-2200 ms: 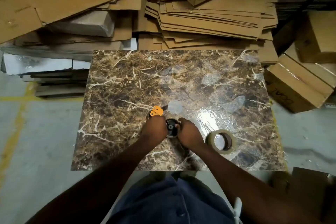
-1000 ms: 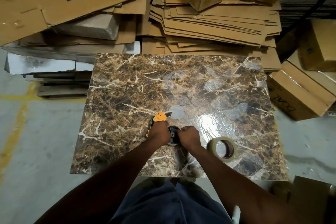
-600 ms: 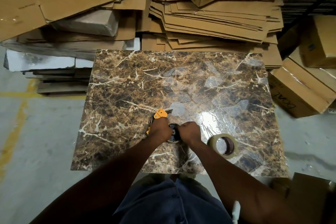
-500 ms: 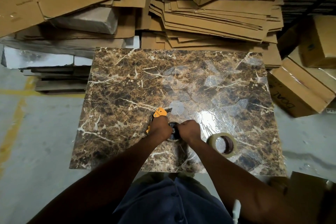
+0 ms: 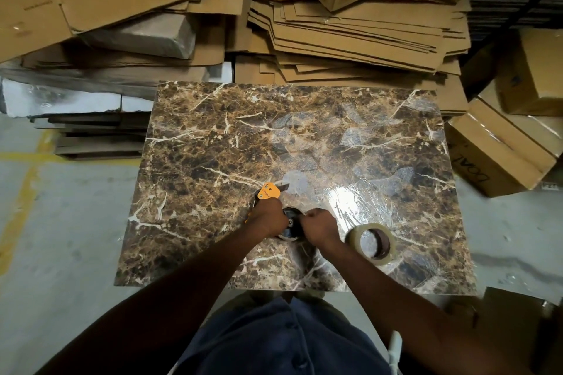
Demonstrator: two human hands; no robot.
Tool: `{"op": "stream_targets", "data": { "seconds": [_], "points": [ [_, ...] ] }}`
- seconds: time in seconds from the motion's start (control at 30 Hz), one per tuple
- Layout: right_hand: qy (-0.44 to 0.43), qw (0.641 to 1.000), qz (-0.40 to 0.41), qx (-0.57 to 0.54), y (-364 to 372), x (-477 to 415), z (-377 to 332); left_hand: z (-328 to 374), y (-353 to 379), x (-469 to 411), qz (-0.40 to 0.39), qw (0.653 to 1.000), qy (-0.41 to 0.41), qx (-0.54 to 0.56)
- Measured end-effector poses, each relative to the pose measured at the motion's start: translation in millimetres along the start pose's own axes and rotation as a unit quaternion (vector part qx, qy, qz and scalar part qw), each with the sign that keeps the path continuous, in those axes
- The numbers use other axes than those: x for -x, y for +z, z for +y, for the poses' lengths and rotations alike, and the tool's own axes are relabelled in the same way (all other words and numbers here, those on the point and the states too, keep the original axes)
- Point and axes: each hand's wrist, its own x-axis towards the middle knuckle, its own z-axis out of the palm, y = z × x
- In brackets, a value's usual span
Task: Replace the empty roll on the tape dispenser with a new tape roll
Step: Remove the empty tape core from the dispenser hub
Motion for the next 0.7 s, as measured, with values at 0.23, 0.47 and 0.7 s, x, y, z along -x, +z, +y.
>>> {"op": "stream_targets", "data": {
  "seconds": [0.23,0.47,0.7],
  "points": [
    [0.020,1.000,0.000,-0.002,5,5,8,-6,-1,9,-0.011,0.999,0.017,0.025],
    [0.020,1.000,0.009,-0.001,8,10,8,-6,13,21,0.043,0.997,0.036,0.045],
    [0.015,1.000,0.023,0.013,10,13,11,-14,18,24,0.061,0.994,0.076,0.052]
  ]
}}
